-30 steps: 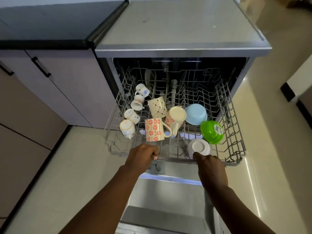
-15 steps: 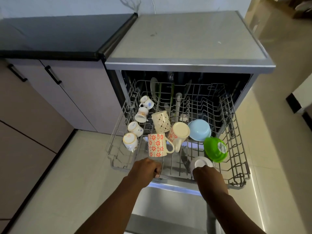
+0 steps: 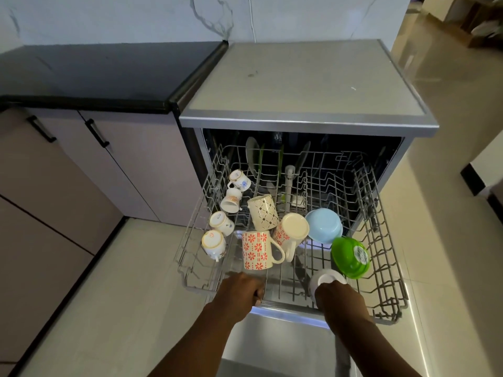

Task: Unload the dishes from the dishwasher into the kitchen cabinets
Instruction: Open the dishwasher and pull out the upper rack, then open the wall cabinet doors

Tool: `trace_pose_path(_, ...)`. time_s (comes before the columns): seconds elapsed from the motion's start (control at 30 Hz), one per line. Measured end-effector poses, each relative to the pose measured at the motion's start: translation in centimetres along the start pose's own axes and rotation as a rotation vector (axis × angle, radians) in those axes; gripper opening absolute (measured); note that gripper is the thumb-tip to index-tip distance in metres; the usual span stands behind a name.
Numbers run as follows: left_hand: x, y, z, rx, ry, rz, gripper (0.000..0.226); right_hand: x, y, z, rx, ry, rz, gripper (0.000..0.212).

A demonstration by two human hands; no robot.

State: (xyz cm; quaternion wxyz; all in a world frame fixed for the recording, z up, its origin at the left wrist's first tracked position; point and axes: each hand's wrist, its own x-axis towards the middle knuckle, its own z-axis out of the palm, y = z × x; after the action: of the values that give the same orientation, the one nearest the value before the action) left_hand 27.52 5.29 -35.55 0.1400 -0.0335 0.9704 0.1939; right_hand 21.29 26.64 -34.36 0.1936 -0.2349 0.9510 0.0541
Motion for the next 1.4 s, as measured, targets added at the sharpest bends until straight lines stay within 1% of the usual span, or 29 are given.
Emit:
trace_pose_path(0.07, -0.3, 0.2, -0.4, -0.022, -0.011, 0.004, 0.018, -0.2, -0.2, -0.2, 0.042, -0.014, 0.014, 0.031)
trace_pose_path(0.1, -0.7, 0.4, -1.0, -0.032, 0.003, 0.002, 0.024, -0.4, -0.5, -0.7, 0.086, 0.005, 0.013, 0.027)
trace_pose_path(0.17, -1.1, 0.9, -3.0, -0.017, 0.069, -0.005, 0.031, -0.9, -0.8, -2.6, 0.179, 0.092, -0.007, 0.017)
trace_pose_path(0.23, -1.4, 1.6, -5.6, 0.054, 0.143, -0.012, 0.029, -1.6, -1.5, -5.1, 0.213, 0.172, -0.060, 0.010)
trace_pose_path(0.3, -2.1, 2.6, -8.9, 0.091, 0.215, -0.014, 0.023, -2.4, -2.5, -8.4, 0.180, 0.256, -0.115, 0.012)
trace_pose_path(0.37, -3.1, 3.8, -12.5, 0.128, 0.274, -0.013, 0.019, -3.2, -3.7, -12.4, 0.161, 0.323, -0.164, 0.020)
trace_pose_path(0.43, -4.7, 5.2, -15.9, 0.178, 0.322, 0.003, 0.018, -4.4, -4.5, -16.1, 0.157, 0.361, -0.221, 0.025)
trace_pose_path(0.5, -6.8, 6.5, -19.3, 0.239, 0.373, 0.037, 0.019, -6.1, -5.1, -19.5, 0.103, 0.433, -0.281, 0.024)
trace_pose_path(0.6, -10.0, 8.1, -25.7, 0.300, 0.499, 0.103, 0.017, -8.3, -5.9, -25.7, 0.003, 0.576, -0.388, 0.021)
trace_pose_path(0.67, -12.3, 8.5, -30.8, 0.336, 0.624, 0.127, 0.017, -9.8, -6.6, -30.6, -0.061, 0.670, -0.460, 0.018)
trace_pose_path(0.73, -14.5, 8.5, -36.2, 0.343, 0.757, 0.104, 0.016, -11.3, -7.4, -35.4, -0.060, 0.734, -0.480, 0.018)
trace_pose_path(0.8, -16.4, 8.3, -41.1, 0.342, 0.843, 0.056, 0.013, -12.8, -8.3, -39.5, -0.027, 0.813, -0.481, 0.018)
trace_pose_path(0.9, -19.2, 6.9, -47.3, 0.386, 0.922, -0.007, 0.012, -14.7, -10.9, -44.7, -0.023, 0.935, -0.516, 0.015)
trace_pose_path(1.0, -21.5, 4.3, -52.3, 0.444, 0.990, 0.000, 0.019, -15.7, -15.2, -49.5, -0.075, 1.035, -0.549, 0.014)
trace_pose_path(1.07, -22.6, 2.3, -55.0, 0.491, 1.015, 0.005, 0.024, -15.9, -18.3, -52.0, -0.099, 1.078, -0.555, 0.016)
trace_pose_path(1.2, -25.1, -3.1, -60.1, 0.561, 1.096, 0.032, 0.026, -15.2, -25.7, -56.1, -0.118, 1.157, -0.560, 0.020)
trace_pose_path(1.3, -26.9, -8.6, -64.3, 0.580, 1.129, 0.042, 0.024, -14.0, -31.8, -58.7, -0.168, 1.241, -0.561, 0.021)
trace_pose_path(1.4, -27.5, -14.1, -68.0, 0.513, 1.144, 0.043, 0.022, -13.0, -37.4, -60.8, -0.172, 1.283, -0.532, 0.021)
